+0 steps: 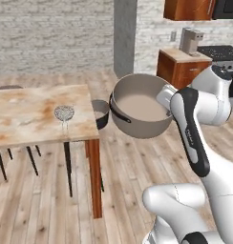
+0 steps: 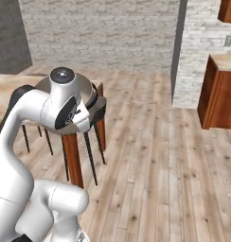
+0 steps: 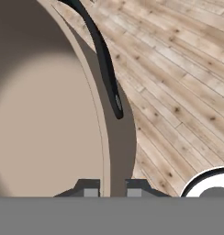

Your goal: Pick the pot and strainer and place them in the sink. Then turn on the water.

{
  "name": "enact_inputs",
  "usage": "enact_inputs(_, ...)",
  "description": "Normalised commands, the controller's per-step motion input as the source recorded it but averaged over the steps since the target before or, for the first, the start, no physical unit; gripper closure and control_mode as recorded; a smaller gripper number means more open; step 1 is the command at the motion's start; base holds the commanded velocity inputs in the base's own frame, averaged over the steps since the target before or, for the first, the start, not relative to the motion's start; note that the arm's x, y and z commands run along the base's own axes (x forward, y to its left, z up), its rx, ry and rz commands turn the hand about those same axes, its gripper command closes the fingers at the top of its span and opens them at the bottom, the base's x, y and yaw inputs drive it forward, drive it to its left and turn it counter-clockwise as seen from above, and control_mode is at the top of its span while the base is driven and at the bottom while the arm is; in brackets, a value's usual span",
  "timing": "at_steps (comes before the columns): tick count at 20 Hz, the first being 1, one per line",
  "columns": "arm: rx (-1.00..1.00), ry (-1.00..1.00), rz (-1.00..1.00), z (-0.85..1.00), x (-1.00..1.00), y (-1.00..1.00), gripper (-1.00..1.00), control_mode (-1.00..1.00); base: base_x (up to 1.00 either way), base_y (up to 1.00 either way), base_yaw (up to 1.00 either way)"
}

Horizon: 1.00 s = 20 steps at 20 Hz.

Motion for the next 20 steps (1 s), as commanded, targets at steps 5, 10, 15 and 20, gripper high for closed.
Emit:
enact_inputs(5,0.0,0.0,0.0,0.0,0.0,0.0,1.0,1.0,0.26,-0.96,-0.1)
enact_inputs(10,0.0,0.0,0.0,0.0,0.0,0.0,1.0,1.0,0.51,-0.81,-0.19)
enact_inputs(15,0.0,0.0,0.0,0.0,0.0,0.0,1.0,1.0,0.67,-0.71,-0.26)
enact_inputs(20,0.0,0.0,0.0,0.0,0.0,0.0,1.0,1.0,0.74,-0.67,-0.32)
